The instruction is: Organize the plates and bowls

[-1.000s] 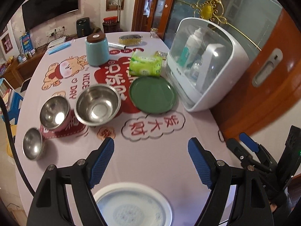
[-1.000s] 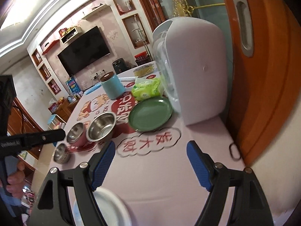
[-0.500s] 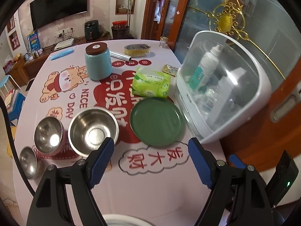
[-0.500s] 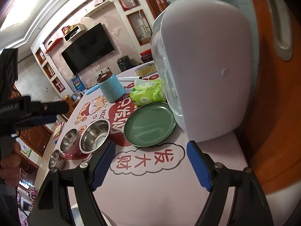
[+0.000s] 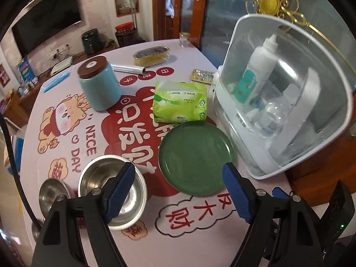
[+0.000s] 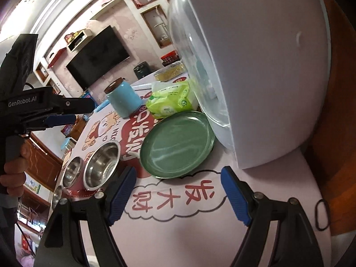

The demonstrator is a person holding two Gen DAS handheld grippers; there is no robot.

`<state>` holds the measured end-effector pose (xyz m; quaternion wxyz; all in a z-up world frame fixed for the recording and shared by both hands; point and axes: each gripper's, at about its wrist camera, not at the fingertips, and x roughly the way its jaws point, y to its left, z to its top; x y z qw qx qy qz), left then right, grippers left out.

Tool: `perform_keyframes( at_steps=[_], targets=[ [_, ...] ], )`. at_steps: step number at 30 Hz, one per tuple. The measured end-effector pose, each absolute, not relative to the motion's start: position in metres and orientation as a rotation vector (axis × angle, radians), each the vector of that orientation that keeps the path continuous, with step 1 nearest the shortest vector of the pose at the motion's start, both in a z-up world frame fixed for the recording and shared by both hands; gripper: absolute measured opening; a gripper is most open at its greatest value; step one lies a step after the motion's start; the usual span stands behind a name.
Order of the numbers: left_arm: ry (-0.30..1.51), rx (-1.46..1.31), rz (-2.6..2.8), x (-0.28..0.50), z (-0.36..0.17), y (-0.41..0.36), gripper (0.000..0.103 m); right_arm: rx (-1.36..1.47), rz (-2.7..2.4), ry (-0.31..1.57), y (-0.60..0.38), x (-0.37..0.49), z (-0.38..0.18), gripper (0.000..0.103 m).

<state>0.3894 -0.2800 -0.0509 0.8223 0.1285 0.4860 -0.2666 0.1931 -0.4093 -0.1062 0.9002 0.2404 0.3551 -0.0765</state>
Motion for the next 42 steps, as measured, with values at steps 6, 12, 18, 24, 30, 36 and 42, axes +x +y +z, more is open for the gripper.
perform_keyframes(
  at_steps=[6,12,18,24,30,36,42],
  targets=[
    [1.061,0.312,-0.571,0.410,-0.074,-0.292,0.080,0.516,-0.152,0.734,-0.410,0.207,-0.125,0.079],
    [1.073,0.345,-0.598,0.425,-0.096,-0.301,0.077,0.543,-0.125,0.747,-0.414,0.214,-0.141,0.078],
    [1.113,0.355,-0.612,0.441,-0.126,-0.303,0.070,0.533,-0.102,0.757,-0.408,0.223,-0.156,0.078],
    [1.155,0.343,-0.584,0.457,-0.161,-0.303,0.059,0.521,-0.100,0.762,-0.405,0.227,-0.169,0.073],
    [1.200,0.350,-0.590,0.466,-0.184,-0.305,0.045,0.517,-0.101,0.776,-0.410,0.233,-0.177,0.060],
    [1.216,0.330,-0.577,0.472,-0.196,-0.306,0.039,0.499,-0.086,0.782,-0.409,0.240,-0.182,0.051],
    [1.248,0.316,-0.549,0.480,-0.209,-0.304,0.031,0.476,-0.073,0.802,-0.410,0.245,-0.187,0.046]
  ],
)
